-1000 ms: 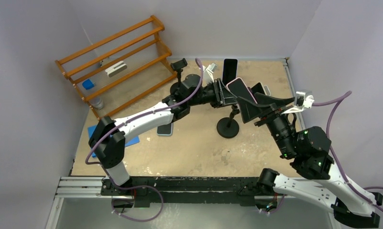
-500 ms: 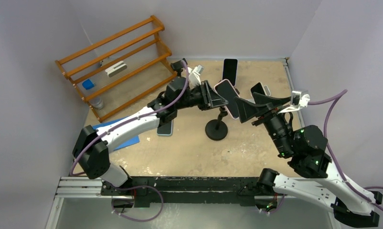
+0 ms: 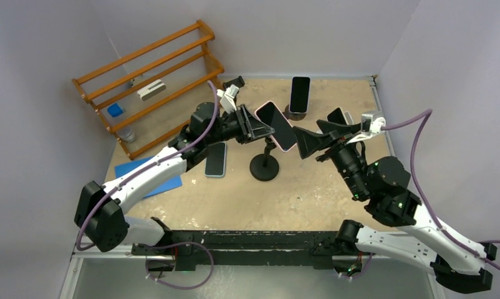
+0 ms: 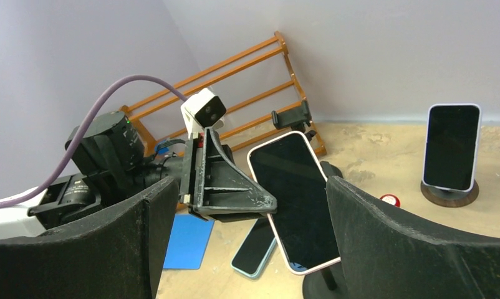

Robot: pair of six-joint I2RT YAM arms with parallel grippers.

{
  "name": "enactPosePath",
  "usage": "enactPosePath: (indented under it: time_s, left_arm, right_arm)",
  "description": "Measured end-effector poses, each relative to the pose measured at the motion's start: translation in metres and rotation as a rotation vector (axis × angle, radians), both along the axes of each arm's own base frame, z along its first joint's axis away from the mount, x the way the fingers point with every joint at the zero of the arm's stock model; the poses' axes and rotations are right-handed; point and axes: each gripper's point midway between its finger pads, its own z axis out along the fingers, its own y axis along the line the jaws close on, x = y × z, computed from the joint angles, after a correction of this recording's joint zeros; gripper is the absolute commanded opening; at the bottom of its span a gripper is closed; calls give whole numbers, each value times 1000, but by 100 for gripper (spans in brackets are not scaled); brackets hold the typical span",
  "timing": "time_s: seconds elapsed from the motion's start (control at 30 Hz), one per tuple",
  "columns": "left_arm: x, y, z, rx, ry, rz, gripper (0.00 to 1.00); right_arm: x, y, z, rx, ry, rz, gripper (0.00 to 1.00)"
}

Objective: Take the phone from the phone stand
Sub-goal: Move the phone stand with the phone to the center of the board.

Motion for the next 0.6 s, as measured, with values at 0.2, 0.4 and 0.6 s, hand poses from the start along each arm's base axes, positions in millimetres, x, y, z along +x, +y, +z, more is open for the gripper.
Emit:
enactPosePath:
  time_s: [0.2, 0.4, 0.6]
  left_arm:
    - [-5, 11, 2, -8, 12, 3, 0]
    - [-9, 17, 1, 6, 27, 5, 0]
    - [-11, 23, -3, 10, 31, 14, 0]
  right_arm:
    - [5, 10, -5, -19, 9, 7, 90]
    - [6, 18, -11, -34, 13, 27, 90]
    - [8, 23, -15, -44, 18, 35, 90]
